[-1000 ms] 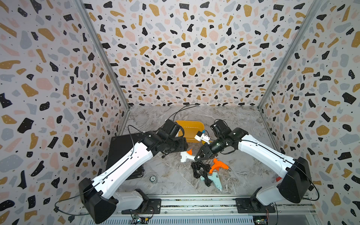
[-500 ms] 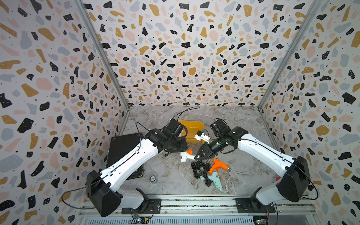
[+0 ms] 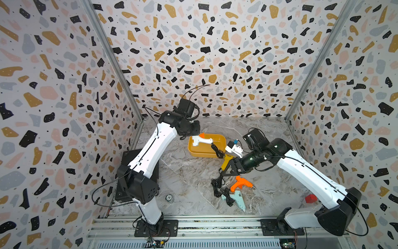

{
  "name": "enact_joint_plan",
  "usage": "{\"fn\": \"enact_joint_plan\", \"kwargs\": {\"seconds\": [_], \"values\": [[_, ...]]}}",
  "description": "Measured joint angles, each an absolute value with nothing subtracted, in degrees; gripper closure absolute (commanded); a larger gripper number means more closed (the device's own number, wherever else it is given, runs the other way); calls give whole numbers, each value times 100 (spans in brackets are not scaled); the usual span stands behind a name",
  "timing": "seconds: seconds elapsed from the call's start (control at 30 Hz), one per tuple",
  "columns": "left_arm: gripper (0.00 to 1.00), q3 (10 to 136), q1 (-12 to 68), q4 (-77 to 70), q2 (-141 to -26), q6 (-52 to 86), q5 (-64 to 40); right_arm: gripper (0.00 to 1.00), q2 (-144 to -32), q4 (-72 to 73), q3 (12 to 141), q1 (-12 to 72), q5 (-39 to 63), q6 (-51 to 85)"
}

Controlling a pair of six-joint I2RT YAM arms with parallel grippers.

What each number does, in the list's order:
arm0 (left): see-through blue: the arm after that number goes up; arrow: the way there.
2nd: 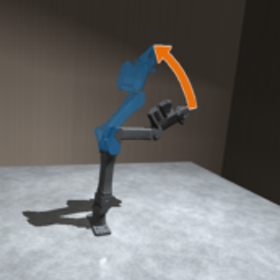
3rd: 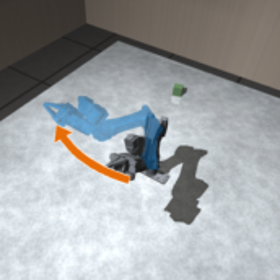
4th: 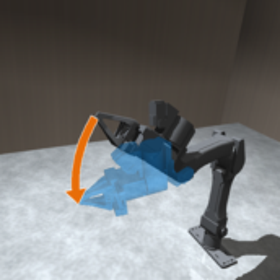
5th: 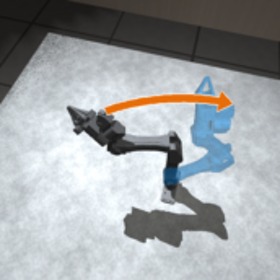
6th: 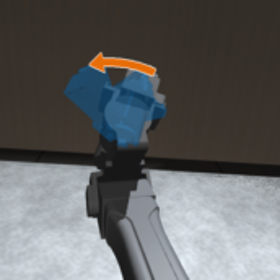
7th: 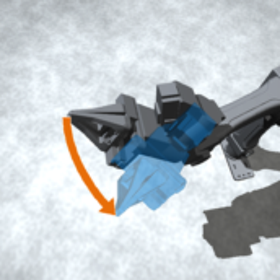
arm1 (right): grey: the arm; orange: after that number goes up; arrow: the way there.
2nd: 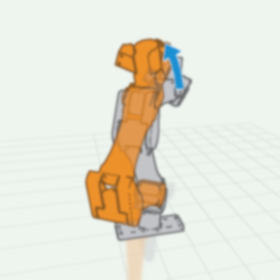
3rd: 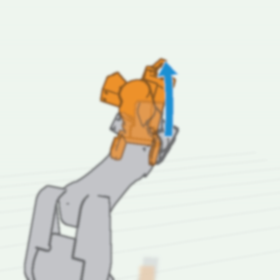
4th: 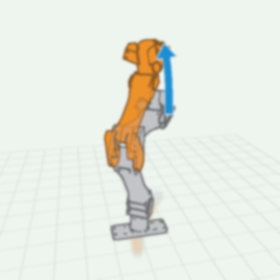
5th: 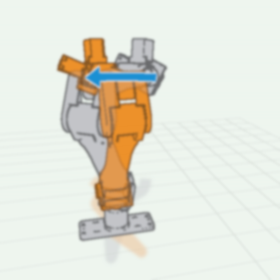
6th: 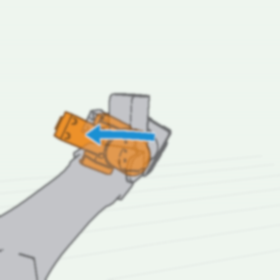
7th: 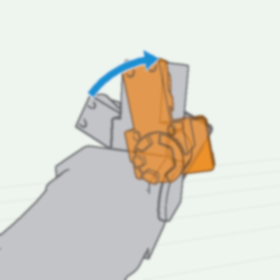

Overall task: Put the hot melt glue gun into the storage box
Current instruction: Place the hot melt adhesive gun in the storage box.

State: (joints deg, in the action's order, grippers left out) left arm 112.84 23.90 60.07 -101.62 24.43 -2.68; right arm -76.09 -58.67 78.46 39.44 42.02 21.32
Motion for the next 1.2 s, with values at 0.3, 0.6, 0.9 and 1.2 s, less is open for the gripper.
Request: {"fn": "enact_joint_plan", "kwargs": {"seconds": [0.3,0.6,0.9,1.2], "values": [[100,12739,2130,6058,-11826,2305,27,22,-6687,-6381,7205,3944,3695,2449],[100,13146,2130,6095,-12881,2316,226,22,-6401,-6654,7161,3944,3413,2569],[100,13251,2145,6128,-13211,2331,502,22,-6405,-6866,7161,3944,3288,2561],[100,13275,2220,6123,-13804,2311,707,22,-6589,-6904,7161,3944,3299,2543]]}}
